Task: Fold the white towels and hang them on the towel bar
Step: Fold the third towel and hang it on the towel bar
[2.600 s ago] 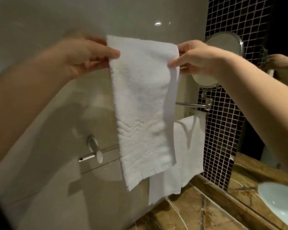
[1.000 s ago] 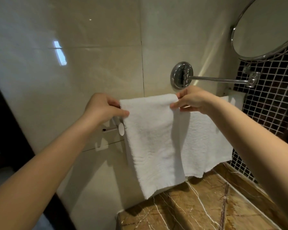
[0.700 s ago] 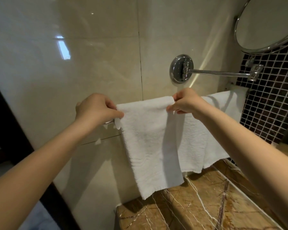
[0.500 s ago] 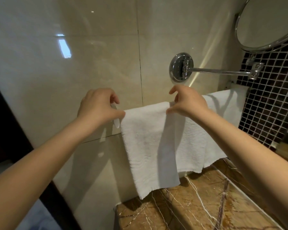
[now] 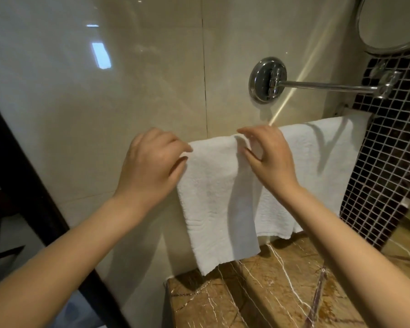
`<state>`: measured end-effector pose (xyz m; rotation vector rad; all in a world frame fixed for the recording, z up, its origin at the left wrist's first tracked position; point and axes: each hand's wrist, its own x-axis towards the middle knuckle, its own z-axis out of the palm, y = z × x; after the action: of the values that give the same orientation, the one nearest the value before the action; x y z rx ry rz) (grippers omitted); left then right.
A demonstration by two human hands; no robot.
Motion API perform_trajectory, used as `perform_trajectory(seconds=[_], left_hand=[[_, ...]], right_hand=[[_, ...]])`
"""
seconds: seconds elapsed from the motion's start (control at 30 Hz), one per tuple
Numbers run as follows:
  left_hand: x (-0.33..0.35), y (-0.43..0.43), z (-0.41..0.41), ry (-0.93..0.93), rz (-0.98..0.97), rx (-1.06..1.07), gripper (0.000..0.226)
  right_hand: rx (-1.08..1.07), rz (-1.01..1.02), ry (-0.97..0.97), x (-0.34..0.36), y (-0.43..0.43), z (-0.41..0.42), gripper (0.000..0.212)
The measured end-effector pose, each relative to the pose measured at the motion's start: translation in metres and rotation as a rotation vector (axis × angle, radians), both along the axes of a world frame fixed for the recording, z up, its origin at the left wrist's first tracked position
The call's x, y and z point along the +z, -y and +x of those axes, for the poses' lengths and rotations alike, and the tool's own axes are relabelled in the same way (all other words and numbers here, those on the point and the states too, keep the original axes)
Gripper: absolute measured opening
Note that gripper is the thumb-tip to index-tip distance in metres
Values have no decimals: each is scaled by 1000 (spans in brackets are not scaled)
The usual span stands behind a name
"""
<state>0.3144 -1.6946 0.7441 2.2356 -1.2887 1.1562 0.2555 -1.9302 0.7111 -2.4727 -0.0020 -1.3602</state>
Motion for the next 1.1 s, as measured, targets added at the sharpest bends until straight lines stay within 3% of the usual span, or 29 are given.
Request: perform_trajectory(seconds=[0.07,0.17,0.3,0.47,0.63,0.77,0.93,1.03,1.1], left_hand=[[-27,-11,-13,-121,-157,-70,5],[-61,-18,-10,-531,-349,0,8],[-79,-11,11,-790,-465,-23,17],[-85,8,22,-868,-544,-132,11],[-83,17,26,-967,-635,-191,27],[-85,16,26,-948,-660,-206,22],[-91,18,30,-890,-678,-242,40],[-96,20,30,-886,-726,-273,16],[-99,21,31,-883,-707,-317,16]], right_hand=[[-15,256,102,-28,-4,-5,21],[34,590,7,-55,-2,-3,17],[204,748,-131,-60,8,6,15],[378,731,-104,-56,5,10,17],[423,739,-106,-58,1,16,13],[544,794,-132,-62,6,20,16],[484,723,-61,-71,11,29,13],[518,710,-42,-75,7,31,17],[537,712,-60,-77,5,33,20]])
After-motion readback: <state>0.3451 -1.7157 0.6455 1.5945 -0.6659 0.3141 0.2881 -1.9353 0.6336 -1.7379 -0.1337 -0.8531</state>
